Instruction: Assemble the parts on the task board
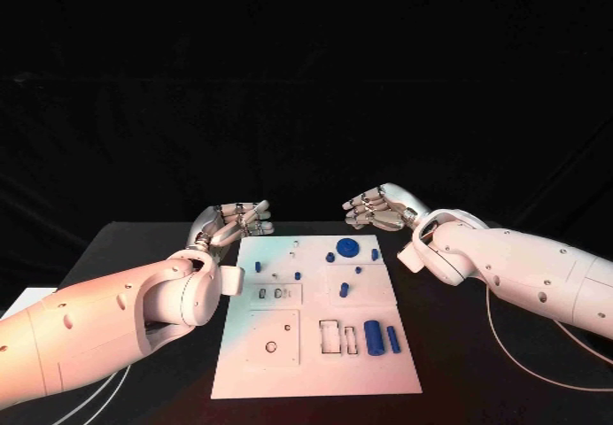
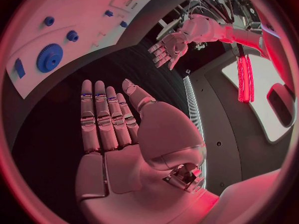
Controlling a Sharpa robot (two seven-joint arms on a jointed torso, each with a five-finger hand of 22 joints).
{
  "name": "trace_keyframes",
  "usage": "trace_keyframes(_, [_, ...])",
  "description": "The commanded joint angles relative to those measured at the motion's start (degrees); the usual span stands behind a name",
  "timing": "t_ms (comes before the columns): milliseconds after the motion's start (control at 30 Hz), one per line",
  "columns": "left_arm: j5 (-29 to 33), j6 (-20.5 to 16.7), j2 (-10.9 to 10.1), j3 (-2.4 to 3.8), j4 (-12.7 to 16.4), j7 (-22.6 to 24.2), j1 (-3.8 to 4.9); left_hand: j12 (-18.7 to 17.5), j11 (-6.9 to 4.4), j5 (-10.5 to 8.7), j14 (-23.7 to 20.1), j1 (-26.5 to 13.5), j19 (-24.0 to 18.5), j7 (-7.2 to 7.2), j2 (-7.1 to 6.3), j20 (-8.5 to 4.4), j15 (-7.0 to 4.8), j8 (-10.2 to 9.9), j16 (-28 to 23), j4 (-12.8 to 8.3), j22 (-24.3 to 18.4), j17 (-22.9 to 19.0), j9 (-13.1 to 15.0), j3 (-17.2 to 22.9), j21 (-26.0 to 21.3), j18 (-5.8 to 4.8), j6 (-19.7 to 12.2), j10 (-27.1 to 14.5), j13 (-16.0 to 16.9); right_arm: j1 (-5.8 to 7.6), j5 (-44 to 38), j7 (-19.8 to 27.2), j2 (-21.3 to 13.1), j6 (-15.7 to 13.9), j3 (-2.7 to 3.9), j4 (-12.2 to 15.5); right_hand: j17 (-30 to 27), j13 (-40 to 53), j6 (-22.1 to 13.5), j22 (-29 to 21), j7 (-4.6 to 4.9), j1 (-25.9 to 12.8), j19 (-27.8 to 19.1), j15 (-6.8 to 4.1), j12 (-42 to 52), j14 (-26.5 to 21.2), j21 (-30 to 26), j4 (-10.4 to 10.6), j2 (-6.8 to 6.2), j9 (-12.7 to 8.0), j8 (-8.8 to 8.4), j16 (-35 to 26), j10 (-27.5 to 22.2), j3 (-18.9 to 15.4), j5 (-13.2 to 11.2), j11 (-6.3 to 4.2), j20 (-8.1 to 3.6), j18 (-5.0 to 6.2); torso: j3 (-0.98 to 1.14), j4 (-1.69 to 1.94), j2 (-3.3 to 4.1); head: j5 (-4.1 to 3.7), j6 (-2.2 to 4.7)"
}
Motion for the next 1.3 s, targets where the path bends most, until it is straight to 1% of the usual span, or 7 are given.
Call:
trace_keyframes(33, [-0.1,2.2,-0.8,0.25,2.3,-0.3,0.16,-0.5,0.01,0.25,1.3,0.7,1.2,-0.12,0.11,-0.36,-0.36,-0.3,0.4,-0.4,0.1,0.8,0.0,-0.2,0.6,0.3,0.6,0.7,0.0,0.8,-17.5,-6.6,0.3,3.9,0.06,0.0,0.4,0.2,3.3,2.7,-1.32,0.7,8.4,-3.21,-0.1,9.3,6.5,0.0,-2.41,0.2,-0.06,2.3,4.7,1.2,0.3,-1.89,-3.74,0.67,-0.21,0.37,1.72,-0.46,0.41])
trace_keyframes(200, [-0.1,2.7,-2.5,0.49,7.0,-0.9,0.22,-0.8,-0.13,0.25,2.2,0.8,2.0,-0.23,0.18,-0.63,-0.62,-0.5,0.6,-0.5,0.1,1.5,0.0,-0.2,0.8,0.29,0.8,1.0,0.0,2.38,-31.9,-12.5,0.9,6.7,0.13,0.4,4.3,0.4,5.6,5.9,-2.65,0.1,13.9,-6.36,0.2,21.5,12.8,0.5,-3.96,0.3,0.13,9.0,8.2,0.2,0.8,-3.89,-6.88,0.82,-0.46,0.57,3.36,-1.12,1.13])
trace_keyframes(300, [-0.1,2.9,-3.1,0.52,8.8,-1.1,0.22,-0.8,-0.11,0.24,2.1,0.7,2.1,-0.22,0.12,-0.64,-0.6,-0.6,0.5,-0.5,0.1,1.5,0.0,-0.2,0.8,0.27,0.8,0.9,0.0,2.9,-37.1,-14.4,1.2,7.9,0.15,0.7,7.5,0.4,6.3,7.6,-3.57,-0.5,16.0,-7.46,0.1,23.1,16.0,0.7,-4.22,0.2,-0.12,13.6,10.0,0.3,1.1,-4.85,-7.99,0.66,-0.6,0.67,4.04,-1.26,1.37])
trace_keyframes(567, [0.0,2.8,-3.2,0.55,10.8,-1.4,0.22,-1.2,0.0,0.26,1.8,0.8,2.1,-0.1,0.08,-0.63,-0.47,-0.9,0.1,-0.6,0.0,1.8,0.0,-0.3,0.6,0.19,0.6,0.7,-0.1,3.41,-45.1,-16.6,2.0,9.5,0.16,1.8,13.7,0.0,6.9,10.2,-3.72,-2.1,15.7,-7.42,-0.9,22.4,20.3,1.0,-5.06,0.1,-0.54,20.8,7.9,1.7,1.0,-4.7,-8.32,0.54,-1.04,1.01,5.72,-1.54,1.98])
trace_keyframes(867, [0.1,2.8,-3.3,0.56,11.2,-1.6,0.21,-1.5,0.13,0.24,1.4,0.8,1.9,0.04,0.03,-0.57,-0.34,-1.2,-0.2,-0.6,-0.2,2.0,0.0,-0.4,0.4,0.14,0.5,0.6,-0.1,3.6,-48.3,-16.5,2.5,10.6,0.17,2.9,18.6,0.1,7.0,12.4,-3.97,-2.8,15.1,-7.39,-0.7,22.1,24.0,1.5,-5.75,0.1,-0.58,25.7,6.7,3.3,0.9,-4.61,-8.3,0.66,-1.4,1.42,6.71,-2.0,1.75])
trace_keyframes(1067, [0.3,2.8,-3.4,0.56,11.3,-1.8,0.21,-1.6,0.19,0.24,1.3,0.7,1.9,0.11,0.02,-0.53,-0.29,-1.2,-0.4,-0.6,-0.2,2.1,0.0,-0.5,0.4,0.12,0.5,0.5,-0.1,3.65,-49.3,-16.1,3.0,11.5,0.17,3.3,19.6,0.1,7.2,12.8,-4.23,-3.0,14.7,-7.23,-0.7,21.8,24.7,1.7,-5.82,0.1,-0.51,26.6,6.8,3.8,0.9,-4.74,-8.39,0.7,-1.56,1.68,6.94,-2.07,1.99])
trace_keyframes(1300, [0.6,3.0,-3.3,0.56,11.4,-2.0,0.22,-1.7,0.27,0.24,1.2,0.7,1.8,0.22,0.01,-0.49,-0.23,-1.4,-0.5,-0.6,-0.3,2.2,0.0,-0.5,0.3,0.11,0.4,0.4,-0.1,3.66,-49.8,-16.1,4.3,11.4,0.16,1.7,20.4,0.0,7.2,13.2,-4.2,-3.0,14.4,-7.22,-0.8,21.5,25.3,1.9,-5.65,0.1,-0.54,27.4,6.5,4.4,0.7,-4.7,-8.39,0.68,-1.52,1.61,7.35,-2.43,2.14])
